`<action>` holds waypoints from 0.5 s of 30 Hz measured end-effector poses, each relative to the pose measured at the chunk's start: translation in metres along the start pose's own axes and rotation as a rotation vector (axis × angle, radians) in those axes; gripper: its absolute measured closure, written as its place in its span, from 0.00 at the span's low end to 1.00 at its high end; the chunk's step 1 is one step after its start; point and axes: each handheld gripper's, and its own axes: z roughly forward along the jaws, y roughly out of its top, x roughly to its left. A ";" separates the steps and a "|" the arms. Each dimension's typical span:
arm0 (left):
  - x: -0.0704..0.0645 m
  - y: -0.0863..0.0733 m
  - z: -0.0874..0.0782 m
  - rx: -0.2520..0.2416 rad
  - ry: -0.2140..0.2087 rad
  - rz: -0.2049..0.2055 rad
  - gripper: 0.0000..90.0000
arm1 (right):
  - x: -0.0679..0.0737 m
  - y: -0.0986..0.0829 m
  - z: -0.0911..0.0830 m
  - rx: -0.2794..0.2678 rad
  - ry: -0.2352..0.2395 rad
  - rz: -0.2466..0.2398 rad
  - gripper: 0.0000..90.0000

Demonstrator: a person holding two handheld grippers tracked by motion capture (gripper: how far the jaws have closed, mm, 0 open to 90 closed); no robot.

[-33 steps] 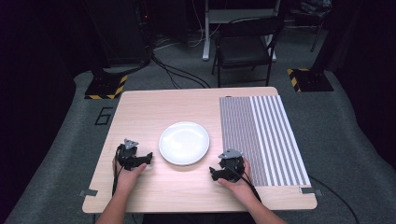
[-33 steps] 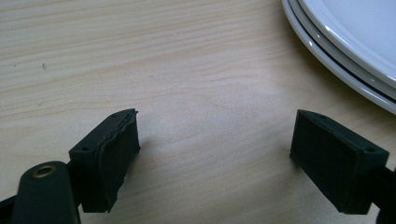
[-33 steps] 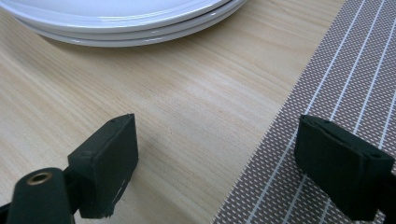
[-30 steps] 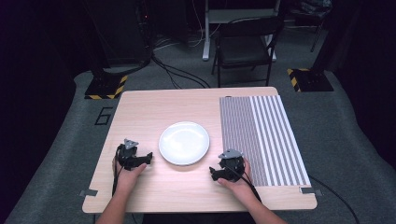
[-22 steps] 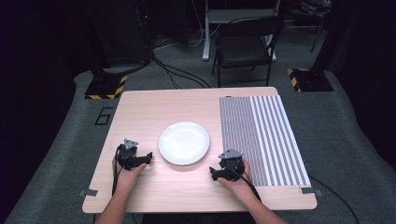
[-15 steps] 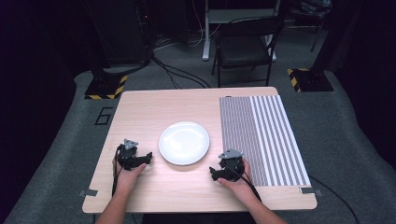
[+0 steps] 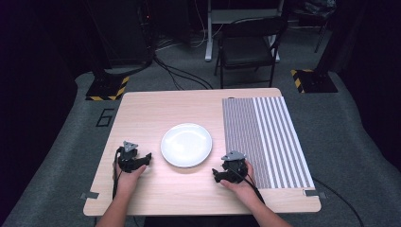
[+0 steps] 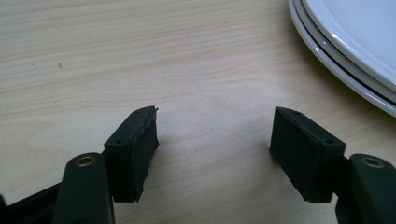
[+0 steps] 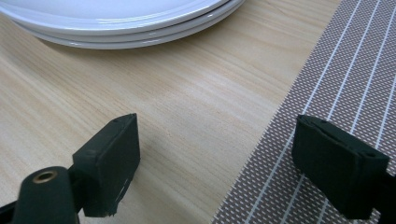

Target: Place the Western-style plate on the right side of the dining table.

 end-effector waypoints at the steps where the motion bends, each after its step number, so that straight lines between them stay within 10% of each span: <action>1: 0.000 0.001 -0.001 0.010 -0.002 -0.006 0.41 | -0.001 0.000 0.000 0.000 -0.001 -0.006 0.18; 15: -0.008 0.028 -0.016 0.013 -0.067 0.003 0.54 | -0.007 0.012 -0.014 0.004 -0.061 0.023 0.44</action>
